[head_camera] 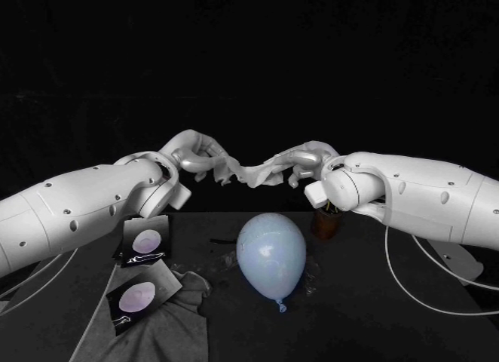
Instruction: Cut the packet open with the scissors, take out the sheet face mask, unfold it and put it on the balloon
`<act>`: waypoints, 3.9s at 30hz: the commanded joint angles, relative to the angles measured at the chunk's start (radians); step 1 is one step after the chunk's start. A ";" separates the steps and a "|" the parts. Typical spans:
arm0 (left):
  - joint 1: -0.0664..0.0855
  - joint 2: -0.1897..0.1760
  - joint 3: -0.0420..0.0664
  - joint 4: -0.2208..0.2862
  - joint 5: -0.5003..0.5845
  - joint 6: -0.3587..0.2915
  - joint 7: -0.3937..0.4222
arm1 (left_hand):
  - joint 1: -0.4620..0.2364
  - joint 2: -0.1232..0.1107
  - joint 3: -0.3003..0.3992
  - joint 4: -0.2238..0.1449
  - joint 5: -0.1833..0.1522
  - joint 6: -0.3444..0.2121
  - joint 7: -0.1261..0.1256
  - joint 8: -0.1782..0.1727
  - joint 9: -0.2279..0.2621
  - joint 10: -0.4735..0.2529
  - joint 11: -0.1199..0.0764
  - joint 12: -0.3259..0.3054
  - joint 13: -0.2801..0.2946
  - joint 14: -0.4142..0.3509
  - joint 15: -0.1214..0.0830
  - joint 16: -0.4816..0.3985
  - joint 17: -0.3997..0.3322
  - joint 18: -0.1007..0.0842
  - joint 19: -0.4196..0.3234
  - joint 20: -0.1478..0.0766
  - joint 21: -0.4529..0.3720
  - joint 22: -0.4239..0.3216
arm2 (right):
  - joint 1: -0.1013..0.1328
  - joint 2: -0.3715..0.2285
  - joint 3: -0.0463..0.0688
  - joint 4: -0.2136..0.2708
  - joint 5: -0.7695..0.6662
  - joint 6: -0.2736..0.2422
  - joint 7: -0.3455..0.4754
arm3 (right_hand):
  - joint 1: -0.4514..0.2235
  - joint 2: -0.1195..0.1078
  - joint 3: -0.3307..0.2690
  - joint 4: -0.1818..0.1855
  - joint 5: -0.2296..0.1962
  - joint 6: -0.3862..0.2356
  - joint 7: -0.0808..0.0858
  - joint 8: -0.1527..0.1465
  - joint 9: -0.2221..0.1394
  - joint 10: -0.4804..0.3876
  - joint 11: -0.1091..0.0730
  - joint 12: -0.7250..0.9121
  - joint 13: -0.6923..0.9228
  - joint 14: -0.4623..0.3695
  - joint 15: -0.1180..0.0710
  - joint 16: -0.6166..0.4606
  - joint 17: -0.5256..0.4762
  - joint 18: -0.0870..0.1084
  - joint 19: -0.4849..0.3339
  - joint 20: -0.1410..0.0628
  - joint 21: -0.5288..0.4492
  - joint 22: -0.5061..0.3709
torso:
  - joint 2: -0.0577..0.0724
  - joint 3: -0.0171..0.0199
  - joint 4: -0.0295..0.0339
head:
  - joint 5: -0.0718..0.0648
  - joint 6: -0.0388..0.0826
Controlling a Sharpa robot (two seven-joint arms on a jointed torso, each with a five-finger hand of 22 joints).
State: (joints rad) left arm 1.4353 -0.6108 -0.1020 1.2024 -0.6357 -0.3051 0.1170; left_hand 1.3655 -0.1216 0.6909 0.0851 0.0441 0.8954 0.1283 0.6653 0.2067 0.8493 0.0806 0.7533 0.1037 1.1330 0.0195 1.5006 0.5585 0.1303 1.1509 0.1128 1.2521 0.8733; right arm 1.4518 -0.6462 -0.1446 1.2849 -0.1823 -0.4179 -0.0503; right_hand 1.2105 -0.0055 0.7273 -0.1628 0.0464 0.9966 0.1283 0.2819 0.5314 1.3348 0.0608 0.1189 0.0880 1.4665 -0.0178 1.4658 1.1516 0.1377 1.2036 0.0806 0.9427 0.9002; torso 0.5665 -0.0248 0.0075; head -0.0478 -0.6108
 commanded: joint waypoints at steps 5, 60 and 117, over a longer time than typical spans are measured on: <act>-0.010 -0.016 0.034 0.019 0.004 0.041 -0.005 | 0.009 0.001 0.006 -0.008 0.004 0.009 -0.001 -0.008 0.016 0.014 0.000 -0.018 -0.006 0.007 -0.004 -0.008 0.015 0.005 0.000 0.000 -0.006 -0.004 | 0.010 -0.031 0.000 0.009 -0.075 0.055 -0.043 | -0.002 0.002 0.010 -0.004 0.005 0.005 0.000 0.007 0.001 0.019 -0.010 -0.003 0.003 0.030 -0.007 -0.005 -0.003 0.018 0.008 -0.002 0.006 0.008 | 0.003 -0.0002 -0.0024 | 0.003 0.013; 0.054 0.101 0.048 -0.089 0.040 0.240 -0.199 | -0.097 -0.028 0.026 0.051 0.005 0.094 -0.053 -0.001 0.092 0.140 -0.037 -0.039 0.006 0.165 -0.034 0.033 0.287 -0.016 0.084 -0.027 0.048 0.110 | -0.064 -0.005 -0.038 -0.102 -0.485 -0.088 0.297 | 0.014 -0.117 -0.248 0.093 0.009 -0.159 0.084 -0.091 -0.091 -0.265 0.078 -0.022 -0.022 0.003 0.069 -0.034 -0.097 0.044 -0.064 0.064 -0.178 -0.159 | -0.001 0.0000 -0.0002 | 0.018 0.017; 0.057 0.133 0.048 -0.127 0.130 0.154 -0.370 | -0.125 -0.045 0.114 0.019 0.007 0.127 -0.065 -0.011 0.124 0.169 -0.048 -0.048 0.024 0.172 -0.046 0.023 0.275 -0.017 0.090 -0.039 0.052 0.115 | -0.139 0.179 -0.034 -0.028 -1.083 -0.210 -0.127 | 0.075 -0.140 -0.575 0.346 0.014 -0.082 0.019 -0.060 -0.168 -0.215 0.005 0.851 0.746 0.055 0.011 0.048 0.142 -0.022 0.090 0.018 0.166 0.222 | -0.001 0.0004 0.0021 | 0.026 0.019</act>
State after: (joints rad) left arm 1.4896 -0.4814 -0.0556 1.0723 -0.5246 -0.1392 -0.2511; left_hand 1.2390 -0.1742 0.8007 0.1034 0.0496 0.9885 0.0921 0.6386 0.2068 1.0120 0.0325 0.7115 0.1264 1.3006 -0.0211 1.5281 0.8321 0.1300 1.2366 0.0789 1.3031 0.9877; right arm 1.3131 -0.4707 -0.1796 1.2609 -1.2318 -0.6446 -0.1491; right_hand 1.2772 -0.1443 0.1546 0.1808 0.0616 0.9218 0.1498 0.2203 0.3647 1.1132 0.0681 0.9634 0.8261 1.4663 -0.0077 1.5107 1.2871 0.1304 1.2867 0.0980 1.1060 1.1198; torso 0.5652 -0.0247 0.0087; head -0.0224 -0.5918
